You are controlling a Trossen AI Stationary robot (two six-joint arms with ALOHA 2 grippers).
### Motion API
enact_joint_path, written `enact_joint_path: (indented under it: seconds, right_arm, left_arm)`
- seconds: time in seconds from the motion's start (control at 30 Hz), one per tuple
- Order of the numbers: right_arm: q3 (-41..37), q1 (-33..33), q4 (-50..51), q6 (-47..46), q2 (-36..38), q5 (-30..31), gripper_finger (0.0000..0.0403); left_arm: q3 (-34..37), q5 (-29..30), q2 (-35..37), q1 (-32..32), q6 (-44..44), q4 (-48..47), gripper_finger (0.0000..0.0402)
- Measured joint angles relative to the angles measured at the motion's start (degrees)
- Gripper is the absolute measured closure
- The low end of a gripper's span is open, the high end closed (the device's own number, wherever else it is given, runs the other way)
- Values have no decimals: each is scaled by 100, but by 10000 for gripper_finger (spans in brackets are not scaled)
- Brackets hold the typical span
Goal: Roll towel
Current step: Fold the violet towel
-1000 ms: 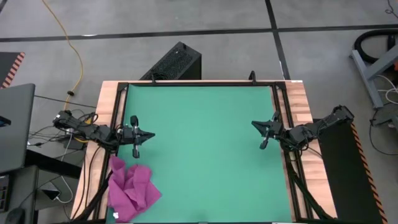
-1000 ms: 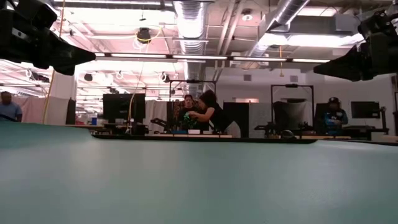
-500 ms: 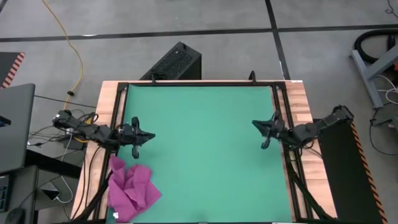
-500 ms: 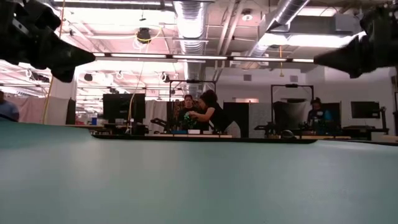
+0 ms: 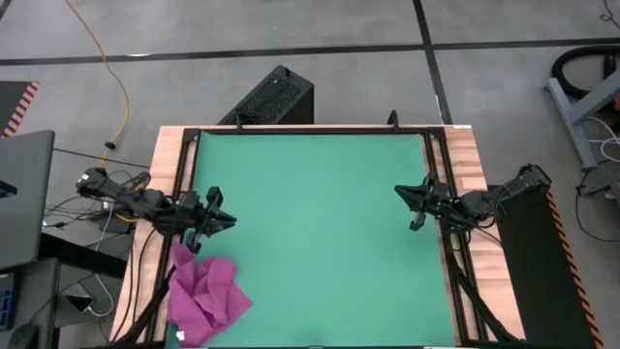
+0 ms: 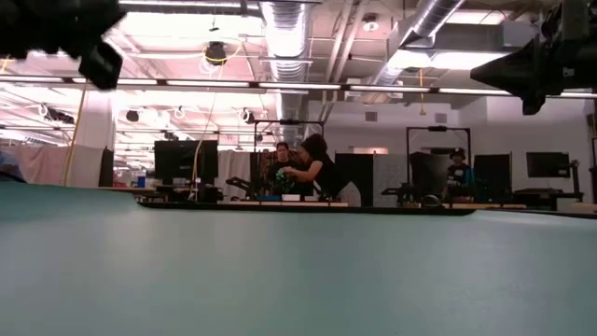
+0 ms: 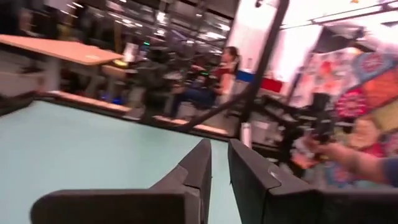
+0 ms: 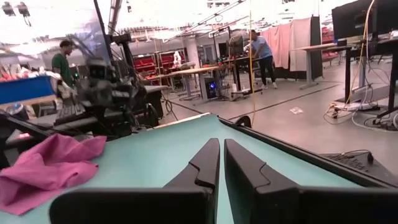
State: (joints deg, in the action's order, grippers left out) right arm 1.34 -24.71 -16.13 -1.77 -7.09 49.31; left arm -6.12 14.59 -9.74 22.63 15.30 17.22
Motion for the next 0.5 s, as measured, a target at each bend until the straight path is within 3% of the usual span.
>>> enact_joint_path:
  seconds: [0.13,0.23,0.4,0.5]
  right_arm:
    - [11,-2,-21,315,0,-145,356]
    - [15,0,72,361,0,-147,355]
    - [20,-2,476,254,0,-150,336]
    - [20,0,782,40,0,-258,315]
  left_arm:
    - [-806,9,-872,103,110,-141,337]
    - [-1675,36,-1746,204,-118,-950,330]
    - [-3341,430,-3359,314,310,-4081,321]
    - [-4175,360,-4340,324,859,-5719,312]
